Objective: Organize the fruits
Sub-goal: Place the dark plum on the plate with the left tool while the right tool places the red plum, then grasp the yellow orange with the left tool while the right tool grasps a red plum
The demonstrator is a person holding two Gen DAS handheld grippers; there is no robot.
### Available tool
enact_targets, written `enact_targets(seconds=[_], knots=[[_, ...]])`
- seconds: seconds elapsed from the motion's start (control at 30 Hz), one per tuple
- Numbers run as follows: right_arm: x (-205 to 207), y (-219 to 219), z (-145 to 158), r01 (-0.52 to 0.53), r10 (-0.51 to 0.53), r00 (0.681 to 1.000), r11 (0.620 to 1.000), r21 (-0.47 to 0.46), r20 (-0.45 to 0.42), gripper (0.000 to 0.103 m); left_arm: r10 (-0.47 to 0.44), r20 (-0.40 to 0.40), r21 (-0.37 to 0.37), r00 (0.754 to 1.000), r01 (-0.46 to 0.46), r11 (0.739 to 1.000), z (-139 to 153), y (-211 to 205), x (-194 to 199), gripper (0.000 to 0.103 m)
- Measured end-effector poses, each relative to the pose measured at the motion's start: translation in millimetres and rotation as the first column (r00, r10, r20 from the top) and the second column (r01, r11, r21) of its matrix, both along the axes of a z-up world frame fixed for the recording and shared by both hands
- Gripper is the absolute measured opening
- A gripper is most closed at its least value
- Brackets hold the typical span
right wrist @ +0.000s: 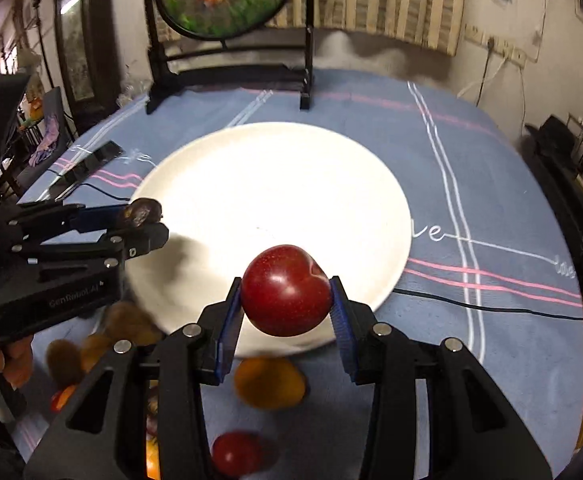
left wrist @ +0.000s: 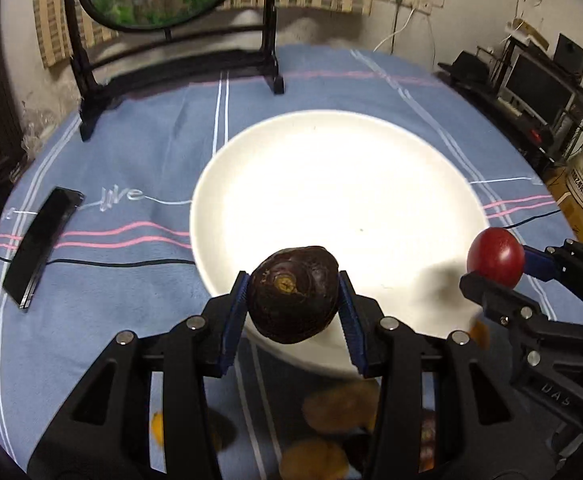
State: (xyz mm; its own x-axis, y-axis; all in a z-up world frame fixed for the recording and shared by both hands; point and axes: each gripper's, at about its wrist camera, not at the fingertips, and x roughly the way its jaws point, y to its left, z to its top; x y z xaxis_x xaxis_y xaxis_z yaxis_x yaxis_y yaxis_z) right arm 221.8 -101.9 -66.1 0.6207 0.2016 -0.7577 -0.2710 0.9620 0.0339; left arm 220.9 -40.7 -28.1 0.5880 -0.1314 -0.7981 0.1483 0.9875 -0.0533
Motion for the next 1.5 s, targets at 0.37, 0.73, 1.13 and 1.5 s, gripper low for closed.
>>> enact_targets(seconds=[0.37, 0.73, 1.13, 1.5], knots=[[-8, -8, 4, 0.018, -0.018, 0.999, 1.0, 0.009, 0.026, 0.065, 0.01, 0.024, 0.008, 1.0, -0.01, 1.0, -2, 2, 1, 0.071], [-80, -33, 18, 0.021, -0.021, 0.995, 1.0, 0.007, 0.099, 0.065, 0.057, 0.086, 0.02, 0.995, -0.059, 0.998, 26, 38, -67, 0.077], [-144, -52, -6, 0.065, -0.067, 0.995, 0.997, 0.03, 0.075, 0.066, 0.11, 0.061, 0.026, 0.992, -0.112, 0.993, 6, 69, -125, 0.079], [-169, -47, -21, 0.013, -0.015, 0.999, 0.999, 0.048, 0.037, 0.066, 0.137, 0.025, 0.008, 0.99, -0.137, 0.991, -12, 80, -135, 0.08]])
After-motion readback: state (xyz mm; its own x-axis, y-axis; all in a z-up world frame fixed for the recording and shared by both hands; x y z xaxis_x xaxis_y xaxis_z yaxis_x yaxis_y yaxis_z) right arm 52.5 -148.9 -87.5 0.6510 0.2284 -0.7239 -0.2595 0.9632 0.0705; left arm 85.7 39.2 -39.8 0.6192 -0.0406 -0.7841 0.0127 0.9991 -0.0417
